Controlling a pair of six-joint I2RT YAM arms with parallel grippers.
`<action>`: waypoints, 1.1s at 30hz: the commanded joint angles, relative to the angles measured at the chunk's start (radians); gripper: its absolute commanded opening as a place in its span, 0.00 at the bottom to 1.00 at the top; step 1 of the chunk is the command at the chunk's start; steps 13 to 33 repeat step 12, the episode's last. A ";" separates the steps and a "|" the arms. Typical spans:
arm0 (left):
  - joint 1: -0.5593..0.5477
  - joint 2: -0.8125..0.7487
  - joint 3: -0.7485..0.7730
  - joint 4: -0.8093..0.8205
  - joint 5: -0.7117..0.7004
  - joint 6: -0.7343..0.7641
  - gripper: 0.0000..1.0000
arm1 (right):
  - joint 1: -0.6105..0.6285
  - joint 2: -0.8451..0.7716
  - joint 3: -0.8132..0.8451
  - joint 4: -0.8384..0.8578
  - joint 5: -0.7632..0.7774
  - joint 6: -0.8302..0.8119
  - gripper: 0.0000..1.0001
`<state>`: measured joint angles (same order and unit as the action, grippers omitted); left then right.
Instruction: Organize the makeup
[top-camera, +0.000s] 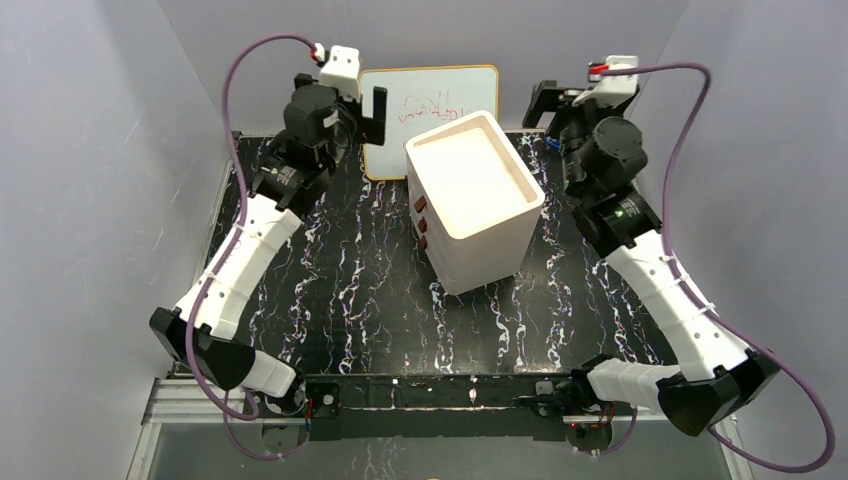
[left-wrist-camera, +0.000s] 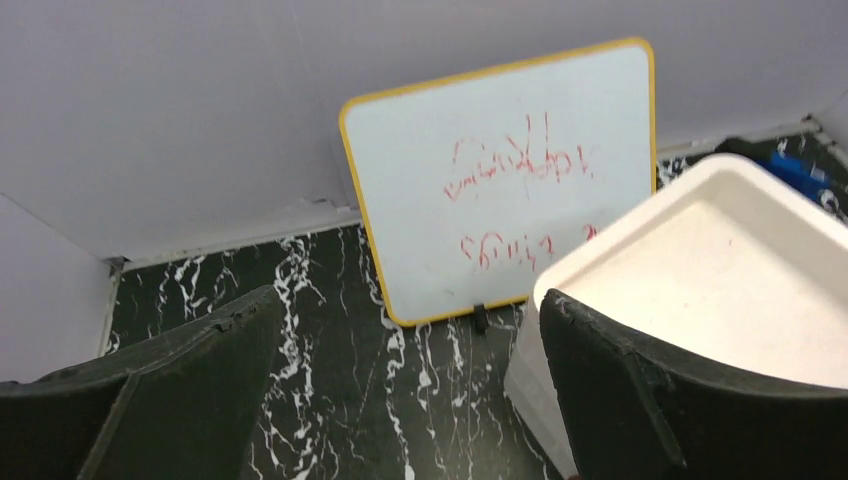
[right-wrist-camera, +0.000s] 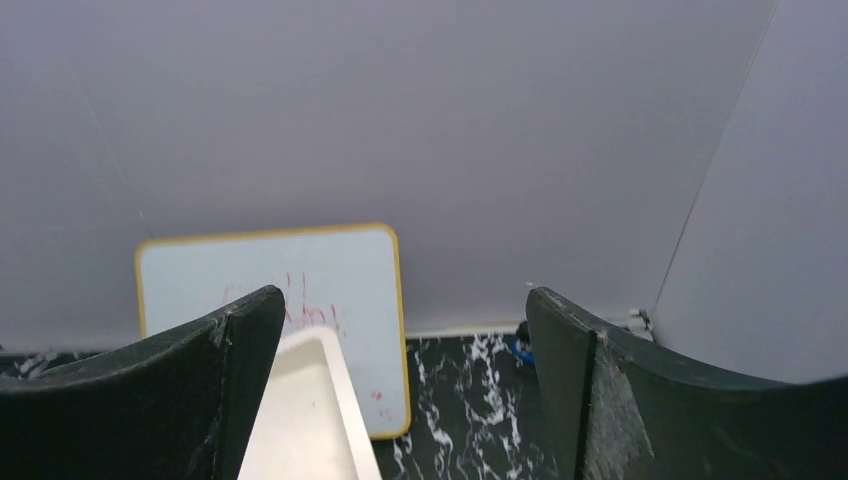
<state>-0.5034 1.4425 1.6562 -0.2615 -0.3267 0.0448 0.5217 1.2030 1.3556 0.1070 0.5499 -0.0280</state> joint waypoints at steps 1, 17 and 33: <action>0.027 0.008 0.080 -0.004 0.045 0.013 0.98 | -0.003 0.023 0.126 0.047 -0.008 -0.050 0.99; 0.057 -0.049 0.046 0.073 0.161 0.071 0.99 | -0.003 0.047 0.173 -0.034 -0.029 -0.026 0.99; 0.057 -0.049 0.046 0.073 0.161 0.071 0.99 | -0.003 0.047 0.173 -0.034 -0.029 -0.026 0.99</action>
